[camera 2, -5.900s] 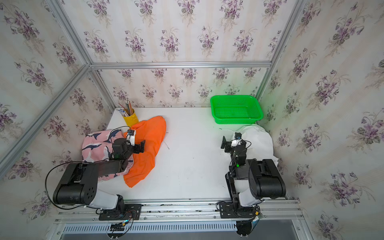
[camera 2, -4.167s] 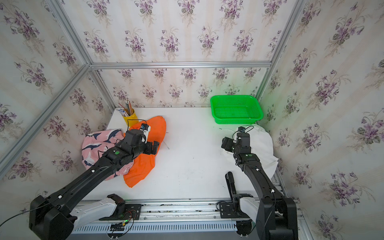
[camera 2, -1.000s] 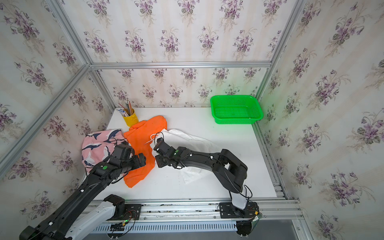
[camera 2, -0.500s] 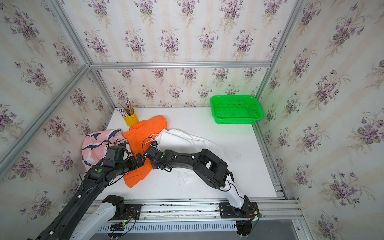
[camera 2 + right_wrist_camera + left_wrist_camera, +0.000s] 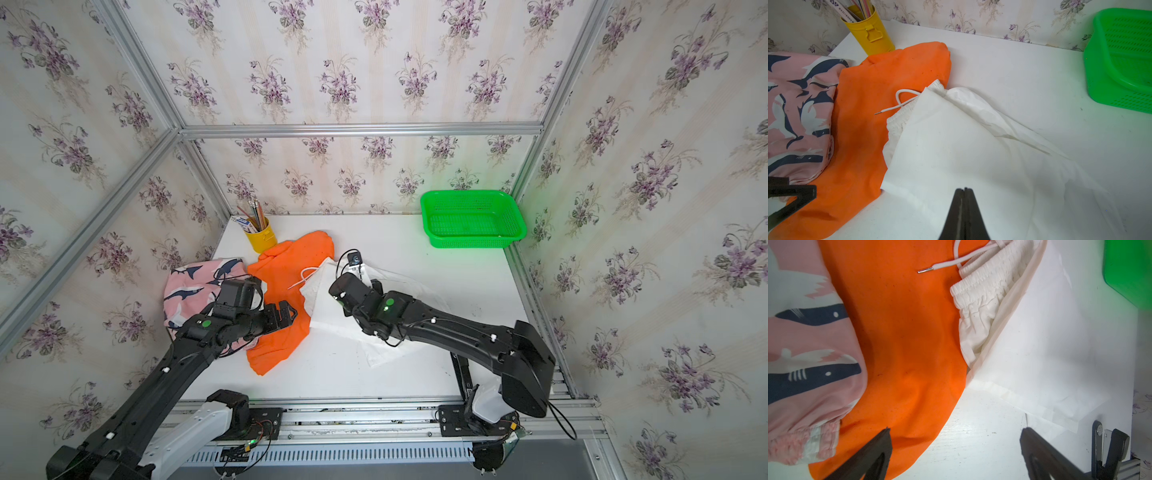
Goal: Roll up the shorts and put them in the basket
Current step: Adjust the shorts at the center of the board.
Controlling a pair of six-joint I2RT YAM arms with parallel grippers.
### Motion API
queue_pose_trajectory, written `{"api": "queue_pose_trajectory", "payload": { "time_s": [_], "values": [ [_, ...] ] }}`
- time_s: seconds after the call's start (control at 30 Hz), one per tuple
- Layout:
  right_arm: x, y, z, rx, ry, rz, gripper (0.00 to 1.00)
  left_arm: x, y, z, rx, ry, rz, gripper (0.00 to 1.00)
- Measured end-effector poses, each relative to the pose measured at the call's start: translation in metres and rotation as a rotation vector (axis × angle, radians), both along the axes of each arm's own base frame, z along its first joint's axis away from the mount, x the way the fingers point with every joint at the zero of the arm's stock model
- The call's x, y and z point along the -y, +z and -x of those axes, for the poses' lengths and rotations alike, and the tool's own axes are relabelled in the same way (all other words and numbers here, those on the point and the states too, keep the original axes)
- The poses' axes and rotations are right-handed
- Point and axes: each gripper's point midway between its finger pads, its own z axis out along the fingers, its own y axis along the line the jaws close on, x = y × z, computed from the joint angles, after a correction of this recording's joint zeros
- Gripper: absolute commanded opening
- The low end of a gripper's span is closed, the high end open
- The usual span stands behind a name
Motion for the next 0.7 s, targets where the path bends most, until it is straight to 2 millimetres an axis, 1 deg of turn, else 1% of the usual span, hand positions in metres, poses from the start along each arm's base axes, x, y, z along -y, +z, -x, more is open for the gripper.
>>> {"api": "queue_pose_trajectory", "payload": {
  "time_s": [0.03, 0.1, 0.13, 0.2, 0.27, 0.3, 0.33, 0.4, 0.5, 0.53, 0.57, 0.63, 0.7],
  "values": [
    [-0.003, -0.004, 0.001, -0.015, 0.015, 0.001, 0.03, 0.004, -0.002, -0.002, -0.011, -0.013, 0.002, 0.99],
    [-0.018, -0.017, 0.004, -0.064, 0.058, 0.000, 0.10, 0.009, -0.002, -0.007, -0.012, -0.027, 0.002, 0.99],
    [-0.028, -0.027, 0.006, -0.097, 0.081, 0.002, 0.17, 0.010, -0.002, -0.009, -0.009, -0.027, 0.003, 0.99],
    [-0.044, -0.050, 0.009, -0.167, 0.105, -0.008, 0.31, 0.007, -0.003, -0.012, 0.007, -0.009, -0.001, 0.99],
    [-0.059, -0.070, 0.014, -0.225, 0.122, -0.020, 0.40, 0.002, -0.007, -0.012, 0.009, 0.020, 0.000, 0.99],
    [-0.066, -0.078, 0.015, -0.248, 0.123, -0.033, 0.43, -0.002, -0.009, -0.012, 0.006, 0.039, 0.000, 0.99],
    [-0.073, -0.084, 0.016, -0.267, 0.120, -0.044, 0.44, -0.005, -0.011, -0.012, 0.004, 0.054, 0.001, 0.99],
    [-0.094, -0.098, 0.015, -0.304, 0.108, -0.065, 0.45, -0.015, -0.016, -0.010, -0.001, 0.089, 0.002, 0.99],
    [-0.125, -0.111, 0.011, -0.326, 0.071, -0.091, 0.46, -0.026, -0.019, -0.007, 0.002, 0.135, 0.020, 0.99],
    [-0.132, -0.116, 0.010, -0.331, 0.058, -0.091, 0.46, -0.030, -0.019, -0.005, 0.004, 0.147, 0.026, 0.99],
    [-0.140, -0.122, 0.008, -0.335, 0.038, -0.089, 0.49, -0.032, -0.020, -0.004, 0.005, 0.160, 0.035, 0.99],
    [-0.149, -0.133, 0.008, -0.343, 0.004, -0.082, 0.53, -0.037, -0.023, -0.001, 0.000, 0.178, 0.049, 0.99],
    [-0.155, -0.145, 0.009, -0.348, -0.032, -0.065, 0.56, -0.036, -0.024, 0.001, -0.002, 0.178, 0.064, 0.99]
  ]
}}
